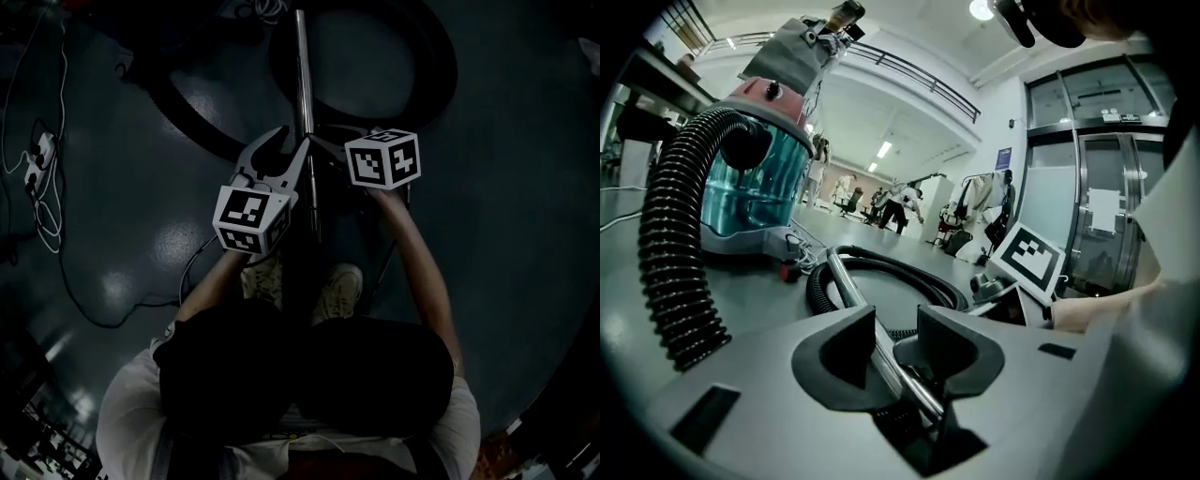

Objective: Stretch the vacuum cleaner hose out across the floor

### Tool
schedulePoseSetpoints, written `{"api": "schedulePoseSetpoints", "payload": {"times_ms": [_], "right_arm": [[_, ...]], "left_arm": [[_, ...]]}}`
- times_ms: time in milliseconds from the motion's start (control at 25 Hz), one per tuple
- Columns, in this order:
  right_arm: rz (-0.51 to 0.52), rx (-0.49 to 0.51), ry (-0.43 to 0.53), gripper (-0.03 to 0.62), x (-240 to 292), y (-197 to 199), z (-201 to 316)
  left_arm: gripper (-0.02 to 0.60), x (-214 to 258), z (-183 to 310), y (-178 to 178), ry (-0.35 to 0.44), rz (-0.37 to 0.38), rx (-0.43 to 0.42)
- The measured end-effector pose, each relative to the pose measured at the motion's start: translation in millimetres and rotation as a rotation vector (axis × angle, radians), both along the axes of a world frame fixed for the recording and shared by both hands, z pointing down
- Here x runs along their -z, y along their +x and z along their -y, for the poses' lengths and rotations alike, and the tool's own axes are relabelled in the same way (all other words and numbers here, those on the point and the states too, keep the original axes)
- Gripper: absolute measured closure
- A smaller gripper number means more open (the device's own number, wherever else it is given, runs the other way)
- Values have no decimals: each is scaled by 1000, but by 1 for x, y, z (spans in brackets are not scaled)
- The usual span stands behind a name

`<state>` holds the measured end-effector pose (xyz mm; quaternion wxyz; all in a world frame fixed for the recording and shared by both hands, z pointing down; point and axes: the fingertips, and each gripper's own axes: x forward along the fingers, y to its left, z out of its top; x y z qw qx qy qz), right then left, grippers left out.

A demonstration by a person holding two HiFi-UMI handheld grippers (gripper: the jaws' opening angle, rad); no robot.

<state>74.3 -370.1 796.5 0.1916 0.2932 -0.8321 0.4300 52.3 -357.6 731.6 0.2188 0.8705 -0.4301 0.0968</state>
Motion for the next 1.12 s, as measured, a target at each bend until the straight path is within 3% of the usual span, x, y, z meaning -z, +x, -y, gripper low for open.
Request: {"api": "schedulePoseSetpoints", "payload": {"times_ms": [240,400,600,840,920,1040,1120], "right_arm": [[18,33,-103,465,-1,-1,4],[115,-30,-193,459,-5,0,4],[173,28,-247,447,-6,-2,-4],[79,143,-218,425,-9,-12,-3],[138,144,-285,422,-11,-19,4],[315,45,-448,424,-11,-25,19],[323,20,-447,424,-11,-29,24]], "left_arm": [[459,-7,-2,-7,-12,2,15],[459,-7,-4,0,14,28,-6],[459,-1,-5,5,36,-1,-1],[459,-4,-5,8,42,9,0],[459,-4,-3,8,44,12,2],[459,-4,-3,7,49,18,4],[459,-5,-5,6,55,26,7]]}}
